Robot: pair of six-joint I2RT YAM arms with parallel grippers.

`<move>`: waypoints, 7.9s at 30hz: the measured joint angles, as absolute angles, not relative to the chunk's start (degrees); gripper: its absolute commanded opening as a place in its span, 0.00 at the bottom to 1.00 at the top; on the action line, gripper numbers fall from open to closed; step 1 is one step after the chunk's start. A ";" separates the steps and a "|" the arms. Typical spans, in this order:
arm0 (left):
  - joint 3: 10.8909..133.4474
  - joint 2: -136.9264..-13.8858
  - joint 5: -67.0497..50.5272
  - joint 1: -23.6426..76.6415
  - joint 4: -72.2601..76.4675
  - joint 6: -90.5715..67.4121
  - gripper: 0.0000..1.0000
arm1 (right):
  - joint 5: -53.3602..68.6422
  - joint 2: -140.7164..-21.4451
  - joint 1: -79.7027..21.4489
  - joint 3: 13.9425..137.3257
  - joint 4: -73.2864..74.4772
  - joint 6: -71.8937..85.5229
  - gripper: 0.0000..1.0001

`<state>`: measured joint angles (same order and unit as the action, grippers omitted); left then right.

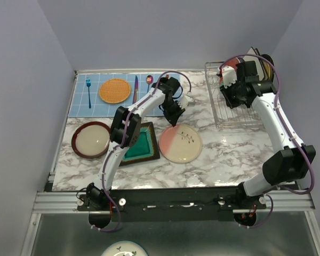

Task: Unload the plates from the dish rack
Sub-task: Place the plate at the center of the board, then move the plate to the center of the board.

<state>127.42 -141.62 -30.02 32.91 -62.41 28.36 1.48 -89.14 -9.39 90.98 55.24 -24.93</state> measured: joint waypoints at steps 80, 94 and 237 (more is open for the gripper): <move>78.54 -86.67 -14.52 19.14 -26.92 19.64 0.92 | 21.15 -86.78 -22.06 79.11 45.78 -21.32 0.54; 65.91 -80.88 -14.70 3.03 -25.76 24.16 0.92 | 37.67 -116.25 -28.93 105.51 48.27 -14.33 0.54; 57.30 -79.53 -25.12 -7.81 -22.31 22.52 0.91 | 41.65 -132.60 -33.17 95.83 12.16 32.84 0.01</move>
<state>57.30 -79.53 -25.12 -7.81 -22.31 22.52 41.65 -132.60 -33.17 95.83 12.16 32.84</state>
